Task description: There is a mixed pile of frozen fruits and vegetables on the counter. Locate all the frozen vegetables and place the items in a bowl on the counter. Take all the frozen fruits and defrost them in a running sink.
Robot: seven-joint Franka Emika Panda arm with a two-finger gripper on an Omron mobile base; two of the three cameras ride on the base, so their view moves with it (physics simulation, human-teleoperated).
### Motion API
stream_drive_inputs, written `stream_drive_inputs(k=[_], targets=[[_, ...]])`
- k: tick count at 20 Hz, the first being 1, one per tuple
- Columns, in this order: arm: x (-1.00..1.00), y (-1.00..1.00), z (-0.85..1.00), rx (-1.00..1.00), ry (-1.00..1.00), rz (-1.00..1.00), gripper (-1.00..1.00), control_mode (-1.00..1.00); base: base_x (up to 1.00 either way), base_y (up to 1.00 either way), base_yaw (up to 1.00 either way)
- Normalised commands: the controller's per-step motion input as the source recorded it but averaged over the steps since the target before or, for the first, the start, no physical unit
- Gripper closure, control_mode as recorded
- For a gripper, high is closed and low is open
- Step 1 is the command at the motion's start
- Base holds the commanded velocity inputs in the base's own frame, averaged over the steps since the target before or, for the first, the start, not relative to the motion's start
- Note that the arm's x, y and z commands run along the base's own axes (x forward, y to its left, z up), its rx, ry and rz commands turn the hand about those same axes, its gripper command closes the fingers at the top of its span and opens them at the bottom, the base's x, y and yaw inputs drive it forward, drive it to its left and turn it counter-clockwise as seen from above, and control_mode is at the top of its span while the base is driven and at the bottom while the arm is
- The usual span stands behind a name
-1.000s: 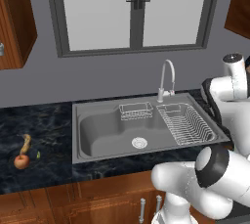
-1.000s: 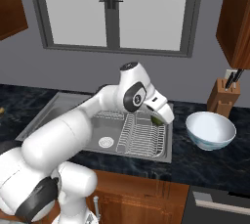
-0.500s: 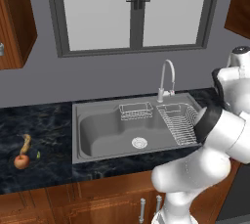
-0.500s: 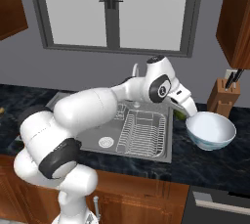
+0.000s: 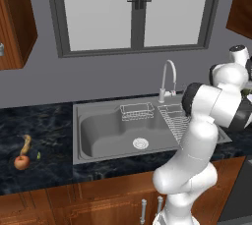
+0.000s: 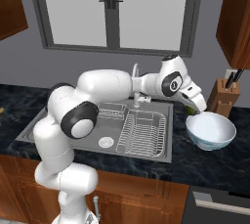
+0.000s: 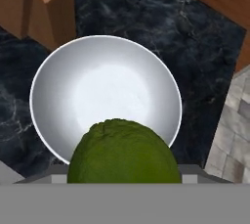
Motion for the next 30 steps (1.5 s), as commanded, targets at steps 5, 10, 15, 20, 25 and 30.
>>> stream_drive_inputs(k=[5,10,15,20,25,30], targets=[[-0.03,-0.31,-0.34,0.05,-0.05,0.0,1.0,-1.0,0.0,0.0,0.0],[0.0,-0.11,-0.5,0.11,0.0,0.0,1.0,-1.0,0.0,0.0,0.0],[0.0,-0.14,-0.4,0.06,0.0,0.0,1.0,-1.0,0.0,0.0,0.0],[0.0,-0.16,-0.26,0.02,-0.02,0.0,1.0,-1.0,0.0,0.0,0.0],[0.0,-0.17,-0.3,0.04,-0.05,0.0,1.0,-1.0,0.0,0.0,0.0],[0.0,-0.22,-0.24,0.1,-0.08,0.0,1.0,-1.0,0.0,0.0,0.0]])
